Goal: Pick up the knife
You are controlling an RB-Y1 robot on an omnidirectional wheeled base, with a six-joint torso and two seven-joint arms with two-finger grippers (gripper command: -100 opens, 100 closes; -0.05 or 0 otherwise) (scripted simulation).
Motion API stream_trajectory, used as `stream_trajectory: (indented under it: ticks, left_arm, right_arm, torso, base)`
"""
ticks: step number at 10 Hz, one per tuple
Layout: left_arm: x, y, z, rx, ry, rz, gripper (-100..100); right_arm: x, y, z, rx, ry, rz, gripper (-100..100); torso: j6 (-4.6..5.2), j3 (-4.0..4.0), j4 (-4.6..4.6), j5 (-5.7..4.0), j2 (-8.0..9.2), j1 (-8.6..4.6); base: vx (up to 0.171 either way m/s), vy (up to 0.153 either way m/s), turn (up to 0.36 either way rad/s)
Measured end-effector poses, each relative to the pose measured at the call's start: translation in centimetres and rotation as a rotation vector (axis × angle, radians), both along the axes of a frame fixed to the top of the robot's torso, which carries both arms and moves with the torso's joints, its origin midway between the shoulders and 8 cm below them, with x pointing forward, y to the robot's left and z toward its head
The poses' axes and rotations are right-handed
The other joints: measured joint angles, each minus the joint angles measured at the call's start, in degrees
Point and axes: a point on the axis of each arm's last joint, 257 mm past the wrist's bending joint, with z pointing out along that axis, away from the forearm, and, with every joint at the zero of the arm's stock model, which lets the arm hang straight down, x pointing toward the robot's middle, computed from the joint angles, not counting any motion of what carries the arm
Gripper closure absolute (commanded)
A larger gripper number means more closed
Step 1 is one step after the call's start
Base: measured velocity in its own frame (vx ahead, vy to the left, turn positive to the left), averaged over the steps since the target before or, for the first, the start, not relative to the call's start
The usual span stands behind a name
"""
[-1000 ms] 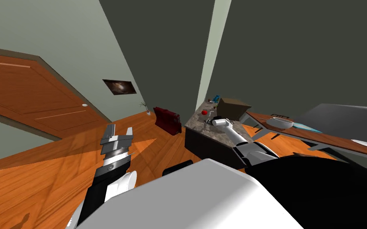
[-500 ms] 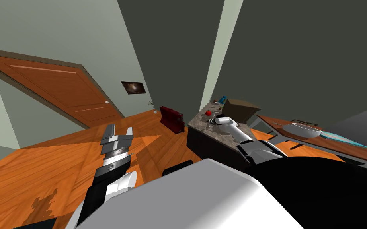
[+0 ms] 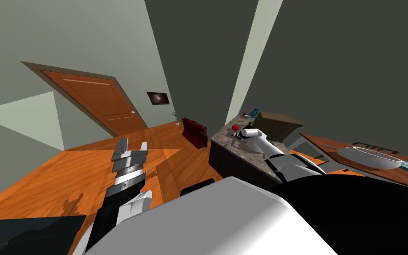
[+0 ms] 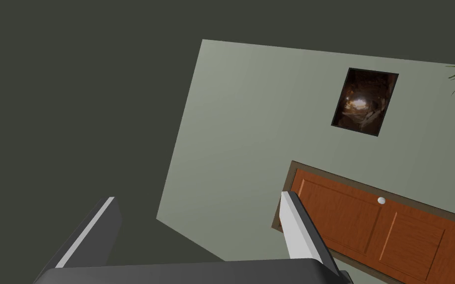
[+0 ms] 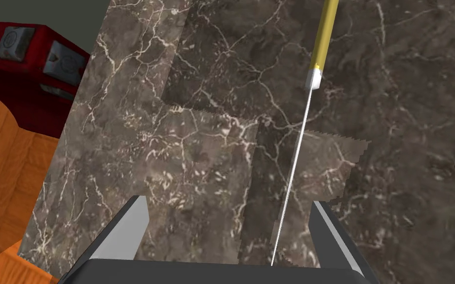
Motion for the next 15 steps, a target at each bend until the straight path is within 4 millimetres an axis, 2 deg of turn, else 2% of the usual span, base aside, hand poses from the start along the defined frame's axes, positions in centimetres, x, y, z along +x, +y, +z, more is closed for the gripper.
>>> stream_trajectory:
  ticks: [6,12,13,14,15]
  left_arm:
    - [0.0,0.0,0.0,0.000,0.000,0.000,0]
    - [0.0,0.0,0.0,0.000,0.000,0.000,0]
    - [0.0,0.0,0.0,0.000,0.000,0.000,0]
    - [0.0,0.0,0.0,0.000,0.000,0.000,0]
    - [0.0,0.0,0.0,0.000,0.000,0.000,0]
  right_arm:
    - [-2.4,0.3,-1.0,0.136,0.093,-0.072,-100]
    - [-4.8,2.9,-3.7,0.322,0.191,-0.142,-100]
    - [-4.8,3.0,-3.8,0.325,0.194,-0.144,0]
    - [-4.8,3.0,-3.8,0.325,0.194,-0.144,-100]
    - [-4.9,3.0,-4.4,0.324,0.194,-0.144,-100]
  torso:
    - [0.05,-0.12,-0.05,-0.05,-0.19,-0.19]
    - [0.07,-0.19,-0.08,-0.12,-0.31,-0.39]
    - [0.05,-0.13,-0.06,-0.06,-0.20,-0.08]
    - [0.05,-0.08,-0.04,0.01,-0.13,0.16]
    - [0.05,-0.12,-0.06,0.03,-0.21,0.29]
  base:
    - [0.025,-0.116,0.083]
    - [0.058,-0.157,0.008]
    - [0.004,-0.015,0.003]
    - [0.042,0.007,-0.021]
    - [0.026,0.008,-0.007]
